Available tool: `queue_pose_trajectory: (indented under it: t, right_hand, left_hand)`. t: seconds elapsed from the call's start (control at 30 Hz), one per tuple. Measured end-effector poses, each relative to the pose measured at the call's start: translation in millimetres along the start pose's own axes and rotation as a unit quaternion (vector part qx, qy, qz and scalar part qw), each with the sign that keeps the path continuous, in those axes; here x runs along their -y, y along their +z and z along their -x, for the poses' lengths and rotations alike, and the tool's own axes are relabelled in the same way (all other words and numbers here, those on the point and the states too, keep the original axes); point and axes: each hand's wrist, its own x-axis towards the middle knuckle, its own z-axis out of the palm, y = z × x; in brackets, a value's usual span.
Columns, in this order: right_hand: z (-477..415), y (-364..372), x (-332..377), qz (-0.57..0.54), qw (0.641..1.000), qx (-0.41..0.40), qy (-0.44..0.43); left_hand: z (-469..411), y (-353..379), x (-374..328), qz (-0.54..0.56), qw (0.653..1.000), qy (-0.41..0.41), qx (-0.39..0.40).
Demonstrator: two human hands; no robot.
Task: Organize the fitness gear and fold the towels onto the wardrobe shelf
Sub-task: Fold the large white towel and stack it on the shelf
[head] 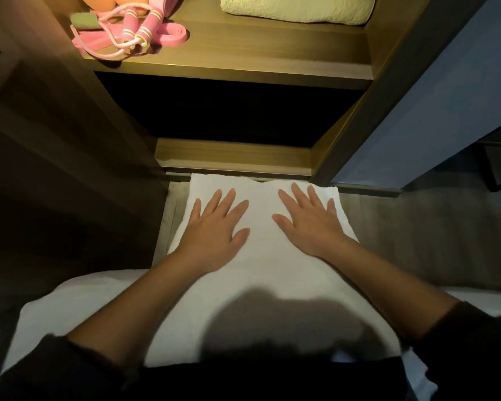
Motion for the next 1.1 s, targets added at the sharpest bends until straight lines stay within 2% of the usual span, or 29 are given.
queue_pose_trajectory:
  t: [0.17,0.23,0.3,0.4,0.53,0.57,0.63,0.67,0.7,0.73,0.83,0.9,1.0,1.1]
  right_hand:
    - [30,-4,-14,0.001,0.998,0.024,0.057]
    - [42,-4,-7,0.029,0.998,0.024,0.054]
    - [50,-8,9,0.045,0.999,0.028,0.010]
    - [58,-9,46,0.030,0.995,0.045,-0.090]
    - [57,-2,98,-0.035,0.985,0.035,-0.167]
    - [55,-2,109,-0.043,0.982,0.030,-0.183]
    - [52,0,124,-0.041,0.976,0.020,-0.211]
    - [51,2,129,-0.035,0.975,0.012,-0.220]
    - [51,4,132,-0.032,0.974,0.003,-0.223]
    - [51,6,133,-0.035,0.974,-0.006,-0.224]
    - [51,6,131,-0.079,0.973,-0.016,-0.218]
    - [50,4,129,-0.093,0.973,-0.015,-0.212]
    - [50,5,129,-0.081,0.974,-0.019,-0.210]
    - [49,6,130,-0.103,0.972,-0.024,-0.209]
  left_hand:
    - [46,2,6,0.051,0.998,-0.024,0.003]
    - [66,5,7,0.131,0.989,-0.072,0.001]
    - [85,4,10,0.244,0.959,-0.140,-0.024]
    - [108,-3,17,0.410,0.878,-0.233,-0.077]
    - [134,-6,26,0.545,0.784,-0.294,-0.045]
    - [140,-6,26,0.593,0.746,-0.303,-0.028]
    - [154,-7,26,0.705,0.644,-0.297,0.011]
    - [160,-8,26,0.740,0.610,-0.281,0.029]
    - [164,-10,27,0.748,0.610,-0.257,0.043]
    - [166,-10,29,0.737,0.634,-0.228,0.052]
    - [168,-15,33,0.648,0.747,-0.132,0.065]
    - [167,-23,32,0.585,0.801,-0.087,0.090]
    - [161,-36,31,0.550,0.827,-0.044,0.106]
    - [155,-42,28,0.534,0.842,-0.030,0.061]
